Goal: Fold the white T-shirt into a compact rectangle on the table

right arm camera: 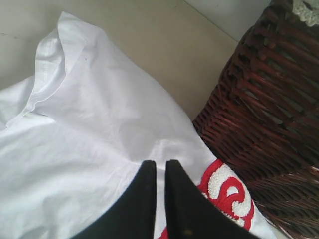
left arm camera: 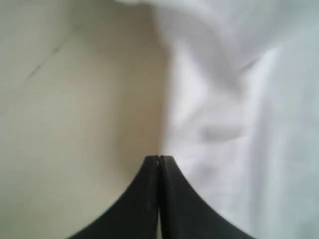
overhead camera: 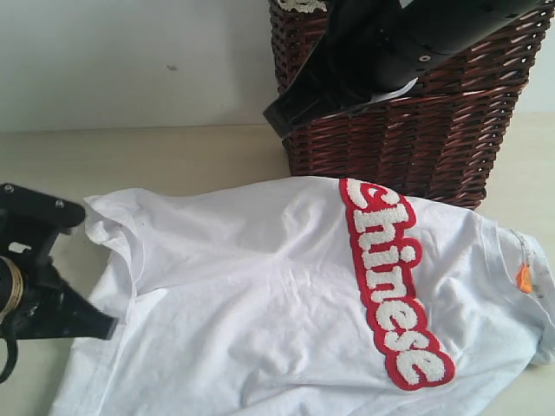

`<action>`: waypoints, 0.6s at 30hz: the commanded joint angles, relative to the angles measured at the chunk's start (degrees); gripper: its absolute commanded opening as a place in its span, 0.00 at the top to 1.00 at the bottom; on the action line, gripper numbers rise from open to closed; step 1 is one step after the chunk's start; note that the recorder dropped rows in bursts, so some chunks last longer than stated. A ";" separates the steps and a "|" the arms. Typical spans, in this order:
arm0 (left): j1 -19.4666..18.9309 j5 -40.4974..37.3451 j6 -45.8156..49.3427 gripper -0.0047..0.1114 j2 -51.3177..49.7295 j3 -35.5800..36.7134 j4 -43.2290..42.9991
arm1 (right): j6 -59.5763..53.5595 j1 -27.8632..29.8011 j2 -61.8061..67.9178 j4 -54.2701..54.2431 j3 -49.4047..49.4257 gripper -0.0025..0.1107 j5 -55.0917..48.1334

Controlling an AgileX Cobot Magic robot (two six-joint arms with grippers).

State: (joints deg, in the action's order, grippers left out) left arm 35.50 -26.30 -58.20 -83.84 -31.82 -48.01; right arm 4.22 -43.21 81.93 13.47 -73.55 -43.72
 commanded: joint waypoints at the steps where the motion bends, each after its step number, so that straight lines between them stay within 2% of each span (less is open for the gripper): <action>1: 2.15 22.50 12.54 0.96 4.81 -0.21 13.87 | 0.36 0.09 -0.49 0.64 0.12 0.91 1.15; 2: 2.78 23.26 13.04 0.96 4.10 -0.61 14.30 | 0.36 0.09 -0.49 0.64 0.12 0.91 1.15; 5: 3.58 19.05 13.73 0.96 -2.42 -3.88 13.70 | 0.36 0.09 -0.49 0.41 0.12 0.91 1.12; 8: 2.47 11.39 16.72 0.96 -10.86 -8.95 13.59 | 0.36 0.09 -0.49 0.41 0.12 0.91 1.12; 10: 1.57 4.29 18.60 0.96 -16.82 -14.80 13.59 | 0.36 0.09 -0.49 0.42 0.12 0.91 1.05; 13: 1.03 -3.71 22.59 0.96 -20.03 -18.66 14.21 | 0.36 0.09 -0.49 0.42 0.12 0.91 0.93; 15: -0.43 -7.95 24.05 0.96 -20.45 -18.79 14.20 | 0.36 0.09 -0.49 0.42 0.12 0.91 0.93; 18: -6.16 -14.17 24.83 0.96 -20.45 -18.24 14.20 | 0.36 0.09 -0.49 0.42 0.12 0.91 0.58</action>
State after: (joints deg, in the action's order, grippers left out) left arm 32.40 -36.85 -33.84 -104.18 -50.19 -34.19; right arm 4.44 -43.21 81.93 13.47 -73.55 -43.48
